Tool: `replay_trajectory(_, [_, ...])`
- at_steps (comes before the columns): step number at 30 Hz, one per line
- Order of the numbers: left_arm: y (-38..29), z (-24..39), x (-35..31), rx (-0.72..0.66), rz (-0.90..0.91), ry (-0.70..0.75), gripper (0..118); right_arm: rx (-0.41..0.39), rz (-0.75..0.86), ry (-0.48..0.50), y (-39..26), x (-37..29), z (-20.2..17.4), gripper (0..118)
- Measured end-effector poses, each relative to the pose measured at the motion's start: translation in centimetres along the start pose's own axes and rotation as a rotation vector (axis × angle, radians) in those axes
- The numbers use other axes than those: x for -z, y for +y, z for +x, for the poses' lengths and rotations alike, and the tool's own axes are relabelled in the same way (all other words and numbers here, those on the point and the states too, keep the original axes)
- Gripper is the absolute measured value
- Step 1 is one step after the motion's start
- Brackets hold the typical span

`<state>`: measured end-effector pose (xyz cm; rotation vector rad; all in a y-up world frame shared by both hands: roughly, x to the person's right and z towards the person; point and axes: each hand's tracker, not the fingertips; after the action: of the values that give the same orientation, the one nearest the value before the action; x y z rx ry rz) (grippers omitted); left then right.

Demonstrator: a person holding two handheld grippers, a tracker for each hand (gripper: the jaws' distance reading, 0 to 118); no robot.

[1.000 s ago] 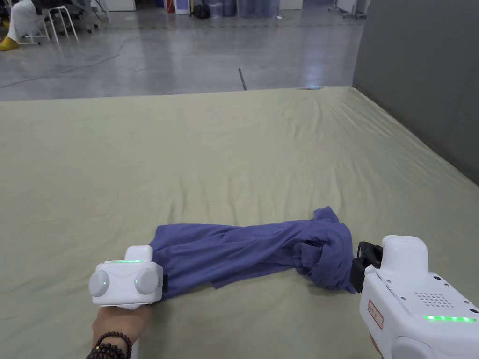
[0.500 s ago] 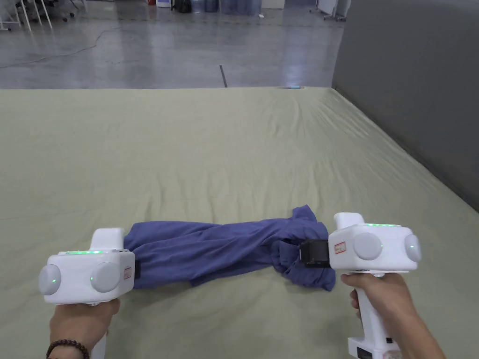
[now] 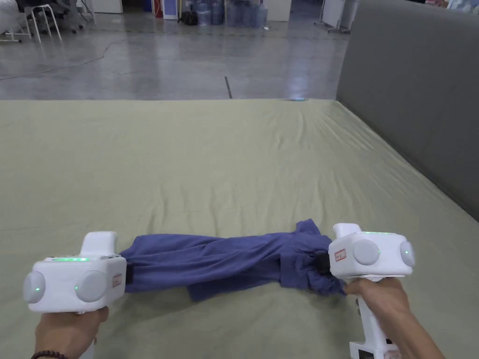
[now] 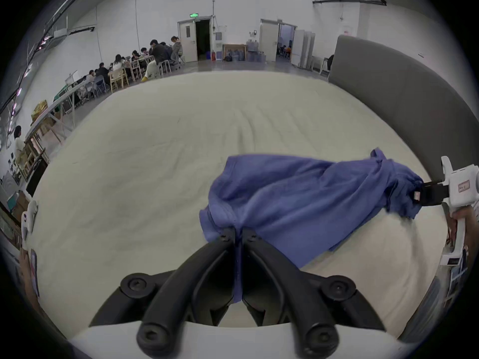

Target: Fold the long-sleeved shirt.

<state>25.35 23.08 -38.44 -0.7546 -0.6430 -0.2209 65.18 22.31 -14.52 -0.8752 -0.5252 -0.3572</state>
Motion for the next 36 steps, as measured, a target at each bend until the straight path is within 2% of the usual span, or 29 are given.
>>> replay_trajectory(3, [3.4,-0.3,-3.5,-0.036,0.108,-0.015,1,0.027,0.13,0.052,2.9,-4.7,0.2,13])
replay_trajectory(10, [16.8,-1.8,-11.0,-0.088,0.325,-0.035,1,-0.036,0.35,0.093,15.3,-14.0,-1.9,13])
replay_trajectory(15, [27.5,-2.3,-15.3,-0.037,0.458,0.057,1,-0.083,0.504,0.165,24.8,-21.1,-4.7,13])
replay_trajectory(18, [33.3,-3.3,-17.0,-0.074,0.488,0.041,1,-0.144,0.58,0.102,30.1,-24.3,-6.4,13])
replay_trajectory(20, [36.5,-3.7,-17.9,-0.078,0.527,0.073,1,-0.147,0.611,0.082,33.0,-25.8,-7.4,13])
replay_trajectory(23, [40.8,-4.2,-18.7,0.001,0.568,0.171,1,-0.147,0.623,0.068,37.9,-27.3,-8.6,13])
replay_trajectory(27, [44.8,-5.1,-20.1,-0.06,0.617,0.145,1,-0.136,0.684,0.017,43.0,-29.3,-9.9,13])
replay_trajectory(29, [45.9,-5.4,-20.6,-0.078,0.637,0.137,1,-0.101,0.711,0.042,44.4,-30.2,-10.1,13])
replay_trajectory(32, [46.0,-5.6,-20.0,-0.076,0.634,0.147,1,-0.1,0.728,0.042,45.0,-30.7,-10.6,13])
replay_trajectory(36, [44.0,-5.8,-15.9,-0.045,0.577,0.169,1,-0.092,0.717,0.049,44.0,-27.7,-10.4,13])
